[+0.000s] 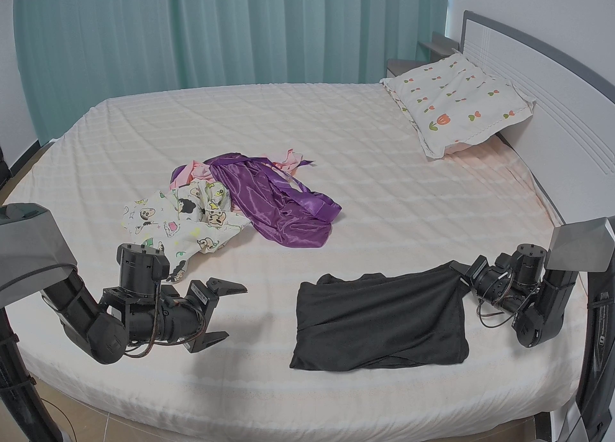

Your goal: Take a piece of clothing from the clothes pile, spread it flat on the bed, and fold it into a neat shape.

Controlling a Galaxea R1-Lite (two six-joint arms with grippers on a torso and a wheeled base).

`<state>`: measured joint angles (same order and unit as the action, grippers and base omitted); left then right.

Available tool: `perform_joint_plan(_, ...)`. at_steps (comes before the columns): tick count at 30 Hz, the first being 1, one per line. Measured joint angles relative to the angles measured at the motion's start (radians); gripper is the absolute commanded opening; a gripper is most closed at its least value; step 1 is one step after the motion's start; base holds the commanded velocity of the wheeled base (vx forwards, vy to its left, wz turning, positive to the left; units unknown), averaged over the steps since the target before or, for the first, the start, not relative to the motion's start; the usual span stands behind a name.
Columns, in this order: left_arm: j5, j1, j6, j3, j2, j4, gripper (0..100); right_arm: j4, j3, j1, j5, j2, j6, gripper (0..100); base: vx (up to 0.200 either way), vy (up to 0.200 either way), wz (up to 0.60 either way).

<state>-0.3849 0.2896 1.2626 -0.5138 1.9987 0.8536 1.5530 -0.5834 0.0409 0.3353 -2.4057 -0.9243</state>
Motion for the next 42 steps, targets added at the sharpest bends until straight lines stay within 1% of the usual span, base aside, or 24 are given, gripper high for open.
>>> perform_joint_plan(7,0.0,0.0,0.0,0.0,0.0,0.0,100,0.0,-0.004,-0.004,0.0,-0.004,-0.006,0,0.0,0.0,0.0)
perform_joint_plan(8,0.0,0.0,0.0,0.0,0.0,0.0,100,0.0,-0.004,-0.004,0.0,-0.004,-0.006,100,0.0,0.0,0.0)
perform_joint_plan(14,0.001,0.0,0.0,-0.001,0.002,0.0,100,0.0,0.027,-0.004,0.0,0.011,-0.001,100,0.0,0.0,0.0)
perform_joint_plan(17,0.001,0.0,0.0,-0.004,0.005,0.0,100,0.0,0.059,-0.003,0.0,0.037,0.016,100,0.0,0.0,0.0)
perform_joint_plan(26,0.005,0.008,0.003,-0.01,0.011,0.0,100,0.0,0.219,-0.008,-0.001,0.151,0.07,100,0.0,-0.2,0.0)
perform_joint_plan(30,0.039,0.011,0.002,-0.015,0.011,0.001,100,0.0,0.287,0.001,0.0,0.199,0.089,100,0.0,0.0,0.0)
perform_joint_plan(36,0.148,0.073,-0.014,-0.044,0.013,0.031,100,0.0,0.421,0.029,-0.009,0.268,0.095,100,0.0,0.0,0.0)
perform_joint_plan(38,0.162,0.101,-0.03,-0.071,0.017,0.031,100,0.0,0.459,0.047,-0.027,0.28,0.095,100,0.0,0.0,0.0)
perform_joint_plan(42,0.176,0.144,-0.093,-0.145,0.037,0.023,100,0.0,0.519,0.092,-0.058,0.291,0.096,100,0.0,0.0,0.0)
